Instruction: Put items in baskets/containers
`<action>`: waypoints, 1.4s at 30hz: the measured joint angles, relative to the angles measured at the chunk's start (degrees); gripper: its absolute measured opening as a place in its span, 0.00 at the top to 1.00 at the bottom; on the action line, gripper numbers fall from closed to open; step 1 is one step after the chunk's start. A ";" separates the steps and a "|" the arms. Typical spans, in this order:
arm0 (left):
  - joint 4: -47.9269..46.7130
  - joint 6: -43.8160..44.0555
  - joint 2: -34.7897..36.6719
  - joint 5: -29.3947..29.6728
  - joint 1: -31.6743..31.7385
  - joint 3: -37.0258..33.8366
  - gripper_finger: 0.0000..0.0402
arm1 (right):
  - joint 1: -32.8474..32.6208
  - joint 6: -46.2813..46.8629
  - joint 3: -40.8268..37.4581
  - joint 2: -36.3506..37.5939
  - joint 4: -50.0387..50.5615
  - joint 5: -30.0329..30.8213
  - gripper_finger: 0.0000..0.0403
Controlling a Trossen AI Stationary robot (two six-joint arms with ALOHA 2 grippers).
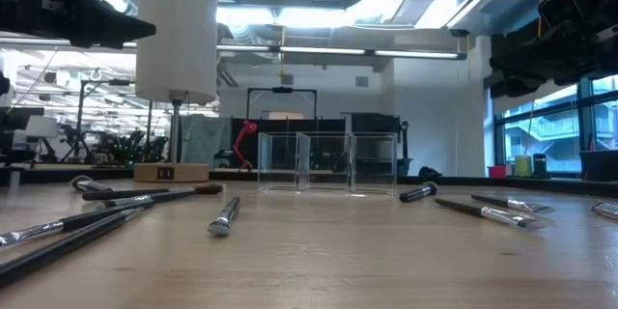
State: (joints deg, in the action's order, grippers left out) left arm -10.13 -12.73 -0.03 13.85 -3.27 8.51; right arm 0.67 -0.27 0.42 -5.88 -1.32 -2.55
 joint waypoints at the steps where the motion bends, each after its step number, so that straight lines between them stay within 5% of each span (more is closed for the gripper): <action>1: -0.02 0.00 0.00 0.00 0.00 0.02 0.98 | 0.00 0.00 -0.01 0.01 0.00 0.00 0.93; 42: -0.02 0.00 0.00 0.00 0.00 0.02 0.98 | 0.00 -2.88 0.01 0.01 0.00 0.00 0.93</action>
State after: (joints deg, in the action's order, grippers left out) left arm -10.15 -12.73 -0.03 13.85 -3.27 8.53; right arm 0.67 -3.15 0.42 -5.87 -1.32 -2.55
